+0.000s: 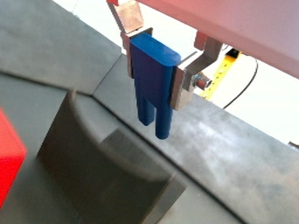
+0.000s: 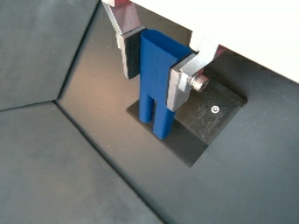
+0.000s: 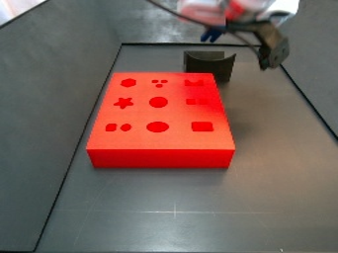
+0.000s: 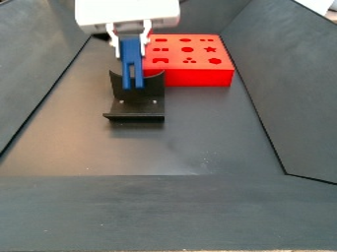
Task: Pick up the square-circle object. Move up. Rotate the square-circle object. Place the square-circle object on the fixture. Regrasp the square-circle object. Move to above the board. Insert the square-circle object.
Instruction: Move to above the board.
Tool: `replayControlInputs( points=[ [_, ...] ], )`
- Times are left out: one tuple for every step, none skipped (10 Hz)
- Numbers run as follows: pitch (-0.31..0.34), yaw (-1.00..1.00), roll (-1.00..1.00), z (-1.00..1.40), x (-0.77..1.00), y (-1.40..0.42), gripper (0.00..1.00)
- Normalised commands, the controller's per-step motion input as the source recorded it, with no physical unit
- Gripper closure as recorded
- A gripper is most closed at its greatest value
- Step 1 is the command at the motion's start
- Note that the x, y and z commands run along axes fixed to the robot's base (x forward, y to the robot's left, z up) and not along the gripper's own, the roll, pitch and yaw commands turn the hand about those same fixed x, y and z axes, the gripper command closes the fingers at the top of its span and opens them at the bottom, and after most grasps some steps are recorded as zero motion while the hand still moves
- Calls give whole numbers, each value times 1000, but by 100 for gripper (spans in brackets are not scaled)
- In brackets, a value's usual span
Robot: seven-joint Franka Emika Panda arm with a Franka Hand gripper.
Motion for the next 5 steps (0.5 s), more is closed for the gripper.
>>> replayControlInputs(
  points=[
    [137,70,-54,1000,14,-37,100],
    [120,91,-46,1000,14,-36,100],
    [113,97,-43,1000,15,-36,100],
    [100,104,-36,1000,17,-36,100],
    [89,107,-30,1000,19,-38,100]
  ],
)
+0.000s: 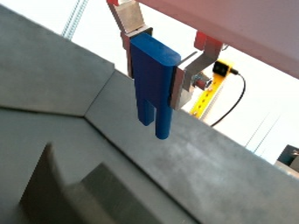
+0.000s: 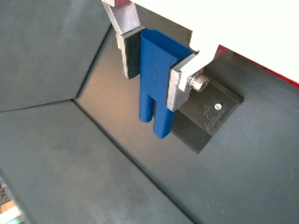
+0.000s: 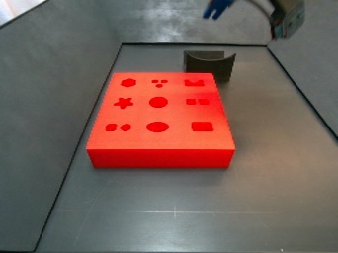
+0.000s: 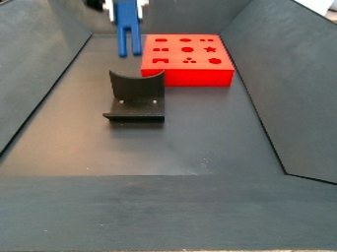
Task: Pick up the square-circle object. Move up. Rotate the square-circle object. Place the square-circle object on the fixture. Regrasp the square-circle object. Move to above the board. Insert the square-circle object.
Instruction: Move to above the board.
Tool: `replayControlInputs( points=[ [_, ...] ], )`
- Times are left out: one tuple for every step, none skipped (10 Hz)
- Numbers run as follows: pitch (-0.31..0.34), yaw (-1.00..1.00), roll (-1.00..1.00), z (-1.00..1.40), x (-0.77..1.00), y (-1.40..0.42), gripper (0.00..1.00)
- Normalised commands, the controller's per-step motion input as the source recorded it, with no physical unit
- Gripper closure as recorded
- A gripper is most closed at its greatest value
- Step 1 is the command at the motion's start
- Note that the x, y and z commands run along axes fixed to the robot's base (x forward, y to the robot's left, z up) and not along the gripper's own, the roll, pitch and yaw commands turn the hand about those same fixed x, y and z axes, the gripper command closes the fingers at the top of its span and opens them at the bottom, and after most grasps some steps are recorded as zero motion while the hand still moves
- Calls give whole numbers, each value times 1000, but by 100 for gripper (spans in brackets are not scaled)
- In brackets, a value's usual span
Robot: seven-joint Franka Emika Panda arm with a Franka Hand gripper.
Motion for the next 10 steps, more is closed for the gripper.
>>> replayControlInputs(
  points=[
    [86,104,-29,1000,21,-38,100],
    [83,100,-31,1000,25,-37,100],
    [76,93,-34,1000,26,-38,100],
    [72,90,-35,1000,30,-39,100],
    [76,85,-38,1000,35,-41,100],
    [80,82,-38,1000,36,-41,100],
    [83,77,-37,861,33,-38,100],
    [84,78,-41,689,32,-33,100],
    [91,77,-46,455,26,-26,100],
    [94,77,-48,341,22,-24,100]
  ],
)
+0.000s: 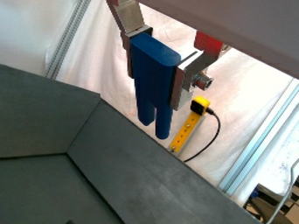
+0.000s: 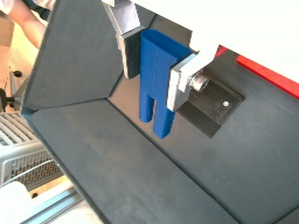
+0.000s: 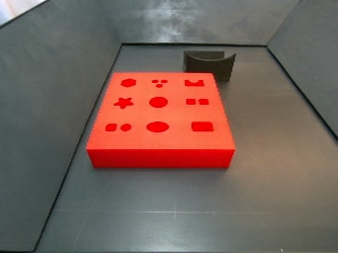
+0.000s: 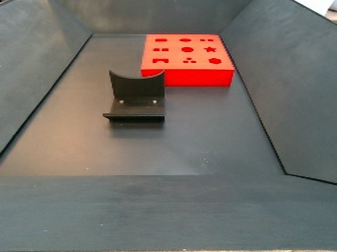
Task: Pick up the square-circle object. Move up. Rotate the square-circle object. Place the square-circle object on the fixture. Regrasp the square-circle object. Move to above the board. Insert the square-circle object.
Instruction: Move to above the board.
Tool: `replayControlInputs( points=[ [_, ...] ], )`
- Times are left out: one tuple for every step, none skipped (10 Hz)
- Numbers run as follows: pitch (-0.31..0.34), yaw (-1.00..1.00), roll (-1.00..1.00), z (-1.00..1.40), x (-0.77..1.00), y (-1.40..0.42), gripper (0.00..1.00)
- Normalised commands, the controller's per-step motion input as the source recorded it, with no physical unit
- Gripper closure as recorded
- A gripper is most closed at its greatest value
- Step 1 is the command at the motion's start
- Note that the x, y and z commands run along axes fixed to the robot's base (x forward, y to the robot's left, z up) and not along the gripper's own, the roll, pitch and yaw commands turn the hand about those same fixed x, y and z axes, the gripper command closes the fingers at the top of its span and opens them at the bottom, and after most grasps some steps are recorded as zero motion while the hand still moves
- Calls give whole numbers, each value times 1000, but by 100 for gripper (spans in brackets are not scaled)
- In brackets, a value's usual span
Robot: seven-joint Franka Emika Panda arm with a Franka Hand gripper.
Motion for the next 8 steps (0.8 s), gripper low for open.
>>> replayControlInputs(
  points=[
    [-46,-30,-1000,108,-622,-1000,100],
    [-54,-31,-1000,94,-625,-1000,100],
    [-75,-33,-1000,109,-659,-1000,100],
    [-86,-37,-1000,89,-678,-1000,100],
    [-90,-44,-1000,97,-683,-1000,100],
    [-93,-50,-1000,95,-707,-1000,100],
    [-92,-54,-1000,87,-716,-1000,100],
    [-97,-58,-1000,97,-752,-1000,100]
  ],
)
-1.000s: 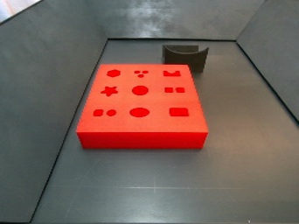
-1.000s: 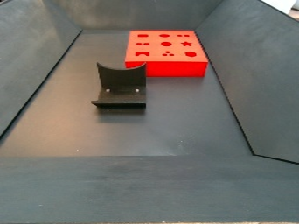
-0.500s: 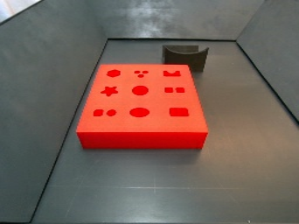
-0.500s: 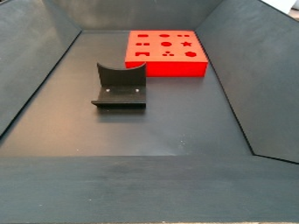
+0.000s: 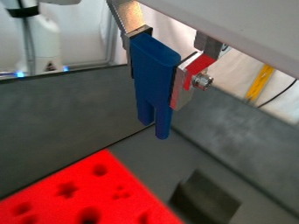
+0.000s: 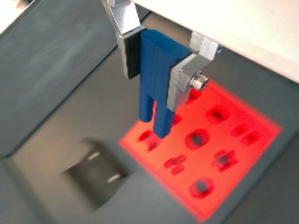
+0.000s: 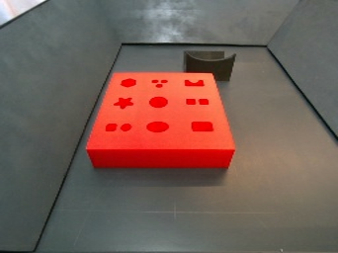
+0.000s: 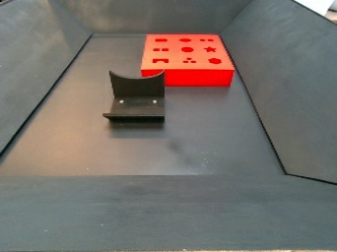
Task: Pick up the square-circle object. Move up. Rotate the square-circle object. Place the square-circle object on the fixture. Regrasp the square-circle object. Move to above the board. Insert the square-circle object.
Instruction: Move to above the board, then insert the square-circle object.
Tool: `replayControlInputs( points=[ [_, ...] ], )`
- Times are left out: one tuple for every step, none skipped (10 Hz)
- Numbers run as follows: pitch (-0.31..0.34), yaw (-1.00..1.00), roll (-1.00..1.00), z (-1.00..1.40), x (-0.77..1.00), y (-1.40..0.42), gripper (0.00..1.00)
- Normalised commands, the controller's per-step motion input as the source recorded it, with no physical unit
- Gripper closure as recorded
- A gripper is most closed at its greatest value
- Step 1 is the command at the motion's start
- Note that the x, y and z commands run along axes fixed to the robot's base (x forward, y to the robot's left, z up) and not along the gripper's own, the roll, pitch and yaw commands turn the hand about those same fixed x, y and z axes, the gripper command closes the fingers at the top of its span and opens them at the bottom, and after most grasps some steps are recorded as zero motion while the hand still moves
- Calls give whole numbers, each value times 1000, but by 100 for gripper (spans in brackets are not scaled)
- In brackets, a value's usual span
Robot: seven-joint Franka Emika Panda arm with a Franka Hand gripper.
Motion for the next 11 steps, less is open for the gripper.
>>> replayControlInputs(
  points=[
    [-104,-61,-1000,54,-534,-661,100],
    [-107,-58,-1000,29,-345,-377,100],
    [-105,-65,-1000,17,-253,-249,100],
    [-69,-43,-682,9,-137,-112,100],
    [-39,-23,-399,1,-79,-60,100],
    [-25,-18,-262,-1,-48,-33,100],
    [-40,129,-109,-697,-31,0,100],
    [-71,303,0,-809,-180,-54,100],
    [-114,386,0,-843,-266,-49,100],
    [-140,371,-1,-820,-277,-91,100],
    [-130,143,-73,-760,-180,-140,100]
  ],
)
